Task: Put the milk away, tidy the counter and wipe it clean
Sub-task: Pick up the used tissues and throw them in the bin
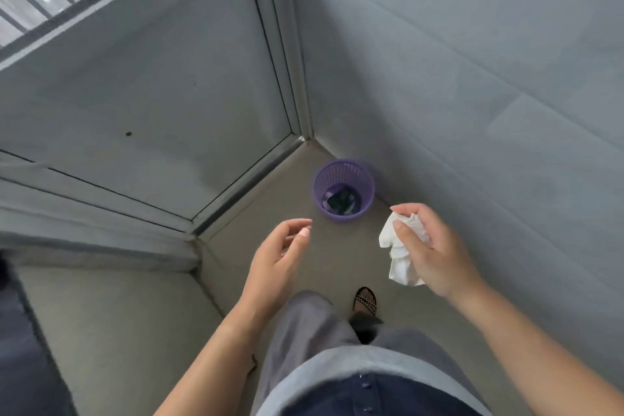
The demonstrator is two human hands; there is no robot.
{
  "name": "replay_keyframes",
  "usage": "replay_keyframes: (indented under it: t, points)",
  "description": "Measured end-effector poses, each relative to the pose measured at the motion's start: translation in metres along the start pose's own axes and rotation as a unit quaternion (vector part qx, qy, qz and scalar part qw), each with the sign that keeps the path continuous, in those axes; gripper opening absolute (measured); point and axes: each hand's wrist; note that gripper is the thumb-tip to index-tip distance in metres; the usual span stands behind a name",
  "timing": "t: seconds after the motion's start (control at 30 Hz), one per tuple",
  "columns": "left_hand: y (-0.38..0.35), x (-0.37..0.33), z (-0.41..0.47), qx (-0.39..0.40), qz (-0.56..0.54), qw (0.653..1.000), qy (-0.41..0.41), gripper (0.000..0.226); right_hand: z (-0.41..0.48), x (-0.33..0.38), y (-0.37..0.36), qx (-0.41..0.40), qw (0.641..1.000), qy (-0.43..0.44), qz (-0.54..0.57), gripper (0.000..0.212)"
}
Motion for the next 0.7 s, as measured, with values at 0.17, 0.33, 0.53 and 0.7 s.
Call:
replay_keyframes:
  t: [0.17,0.33,0.53,0.7]
  points:
    - [-0.015,-0.001,0.094,0.018,0.021,0.999,0.044,0.014,0.095,0.004,-0.025,0.015,0.999,-0.031,-0.034,0.018]
    - [-0.033,0.010,0.198,0.057,0.068,0.994,0.066,0.016,0.197,-0.014,-0.070,0.003,0.997,-0.052,-0.062,0.022]
    - [-0.081,0.086,0.310,0.126,0.173,0.972,0.092,0.027,0.295,-0.086,-0.138,0.038,0.988,-0.078,-0.131,0.039]
    - [-0.134,0.203,0.388,0.071,0.144,0.967,0.200,0.007,0.352,-0.172,-0.188,0.070,0.978,-0.077,-0.178,0.043]
Point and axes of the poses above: each hand's wrist, its own z-axis towards the middle knuckle, its own y-axis out of the back of the hand, x = y × z, and after that the axes turned 12 degrees about -x, right-handed
